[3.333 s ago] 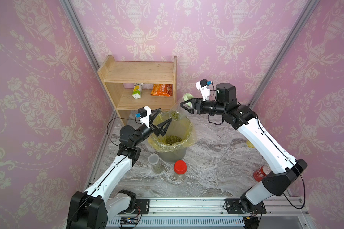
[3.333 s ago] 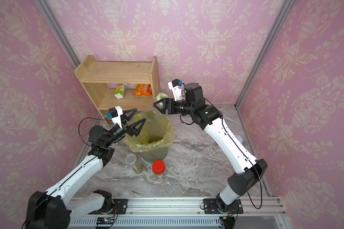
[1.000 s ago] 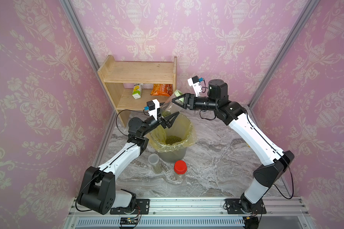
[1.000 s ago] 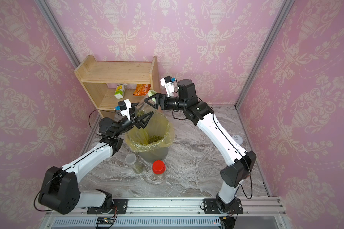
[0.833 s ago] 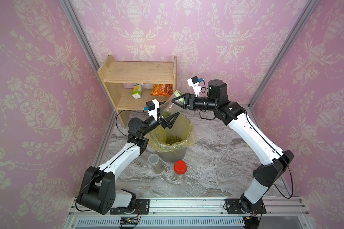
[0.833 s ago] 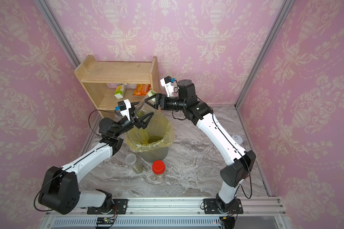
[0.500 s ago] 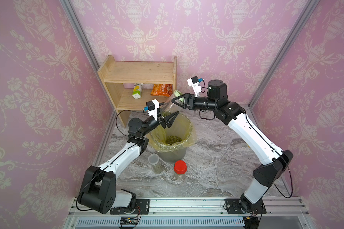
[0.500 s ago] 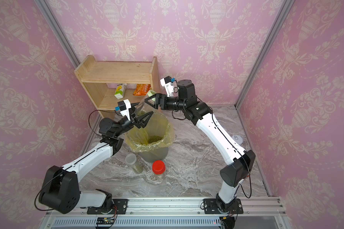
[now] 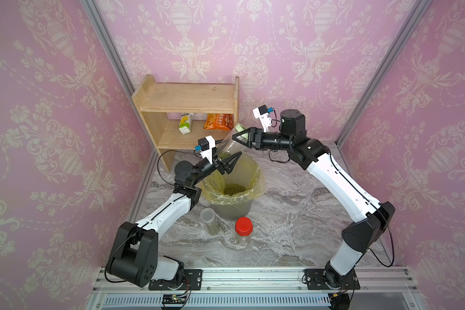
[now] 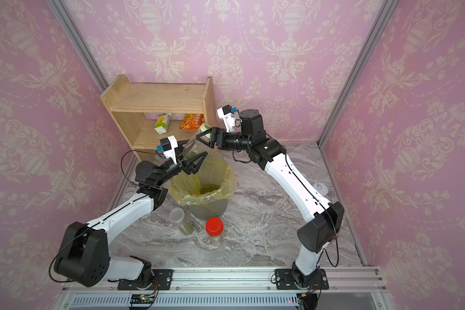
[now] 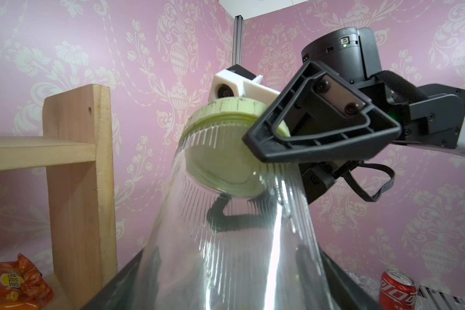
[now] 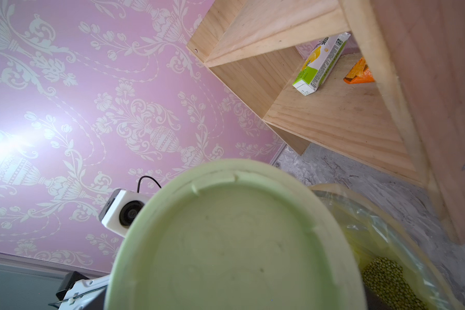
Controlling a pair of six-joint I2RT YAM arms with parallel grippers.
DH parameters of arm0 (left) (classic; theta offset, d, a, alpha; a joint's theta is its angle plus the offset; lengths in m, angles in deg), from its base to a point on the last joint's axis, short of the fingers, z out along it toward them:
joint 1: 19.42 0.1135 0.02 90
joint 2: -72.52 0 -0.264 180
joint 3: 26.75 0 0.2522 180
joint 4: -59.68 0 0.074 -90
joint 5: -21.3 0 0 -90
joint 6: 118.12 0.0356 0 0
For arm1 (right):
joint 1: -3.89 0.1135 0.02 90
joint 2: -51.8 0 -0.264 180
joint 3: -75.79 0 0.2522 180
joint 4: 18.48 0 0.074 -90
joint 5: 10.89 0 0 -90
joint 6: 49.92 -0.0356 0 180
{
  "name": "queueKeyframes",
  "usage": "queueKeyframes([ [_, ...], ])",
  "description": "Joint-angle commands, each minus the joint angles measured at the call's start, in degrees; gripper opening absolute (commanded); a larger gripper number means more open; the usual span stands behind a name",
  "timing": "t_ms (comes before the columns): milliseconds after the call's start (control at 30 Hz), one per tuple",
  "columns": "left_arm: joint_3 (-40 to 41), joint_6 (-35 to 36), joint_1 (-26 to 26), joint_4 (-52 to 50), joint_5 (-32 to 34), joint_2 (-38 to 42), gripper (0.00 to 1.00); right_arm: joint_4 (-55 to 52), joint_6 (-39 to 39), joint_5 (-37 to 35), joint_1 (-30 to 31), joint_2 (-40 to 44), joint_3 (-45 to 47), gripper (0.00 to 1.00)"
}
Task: Empty moldy mung beans from jars
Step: Pick up the jar from the center of the board.
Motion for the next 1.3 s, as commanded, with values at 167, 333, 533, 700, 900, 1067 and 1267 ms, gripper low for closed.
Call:
queueKeyframes([
  [167,-1.67,1.01,-0.52,-1.06,-3.84,1.83,0.62,4.64,-2.47,4.64,1.14,0.43,1.87,0.77],
  [333,-1.92,1.36,-0.52,-1.66,-4.26,1.94,0.62,4.40,-2.20,4.03,0.80,1.51,2.81,0.83],
  [533,-2.33,1.24,-0.52,-3.48,-5.60,2.79,0.62,4.40,-0.45,1.73,-0.40,4.38,6.60,0.84],
  [700,-1.56,-0.84,-0.54,-2.30,-7.05,3.80,0.62,5.20,-1.07,3.20,-0.61,4.74,7.98,0.84],
  [900,-2.16,1.63,-0.52,-8.61,-7.10,7.24,0.61,8.49,-3.19,3.75,-0.61,5.76,10.92,0.93],
  [1067,-2.82,1.94,-0.52,-11.71,-8.46,8.38,0.61,11.20,-3.64,3.13,-0.70,7.19,12.53,0.94],
  [1267,-1.25,1.45,-0.54,-11.66,-7.16,8.72,0.59,14.13,-4.79,1.76,-1.05,8.91,14.09,0.97],
])
